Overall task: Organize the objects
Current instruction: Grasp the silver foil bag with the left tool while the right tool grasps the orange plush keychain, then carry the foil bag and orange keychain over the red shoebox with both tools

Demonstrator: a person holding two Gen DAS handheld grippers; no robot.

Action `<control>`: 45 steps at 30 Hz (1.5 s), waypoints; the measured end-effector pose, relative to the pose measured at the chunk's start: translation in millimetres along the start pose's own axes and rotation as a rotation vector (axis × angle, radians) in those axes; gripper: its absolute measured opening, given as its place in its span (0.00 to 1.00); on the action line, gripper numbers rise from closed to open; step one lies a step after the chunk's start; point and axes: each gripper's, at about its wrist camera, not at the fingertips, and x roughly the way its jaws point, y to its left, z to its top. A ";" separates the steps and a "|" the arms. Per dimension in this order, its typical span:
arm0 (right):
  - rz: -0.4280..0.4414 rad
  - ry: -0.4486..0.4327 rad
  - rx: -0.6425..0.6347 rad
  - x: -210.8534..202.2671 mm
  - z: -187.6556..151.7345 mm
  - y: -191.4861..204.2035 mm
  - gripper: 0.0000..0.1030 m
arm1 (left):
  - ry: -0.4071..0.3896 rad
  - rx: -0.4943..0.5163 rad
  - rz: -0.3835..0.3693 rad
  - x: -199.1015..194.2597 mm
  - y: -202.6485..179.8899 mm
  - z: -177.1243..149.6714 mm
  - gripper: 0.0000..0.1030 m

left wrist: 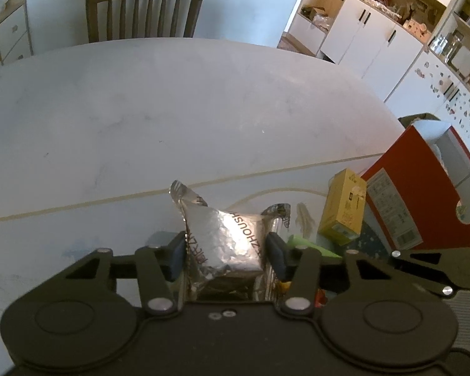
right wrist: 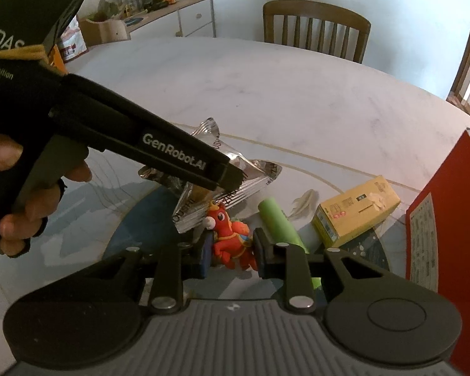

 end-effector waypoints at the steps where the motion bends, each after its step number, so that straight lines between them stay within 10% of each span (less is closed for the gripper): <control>1: 0.002 0.000 0.006 -1.8 0.0 -0.4 0.25 | 0.000 -0.006 -0.002 -1.0 0.8 -0.6 0.48; 21: 0.033 -0.068 0.156 -95.4 -4.5 -9.8 0.25 | -0.050 -0.072 0.008 -77.5 -4.9 -28.9 0.47; 45: -0.031 -0.197 0.237 -228.7 -29.2 -61.6 0.25 | -0.167 0.040 -0.124 -166.4 -108.8 -26.6 0.47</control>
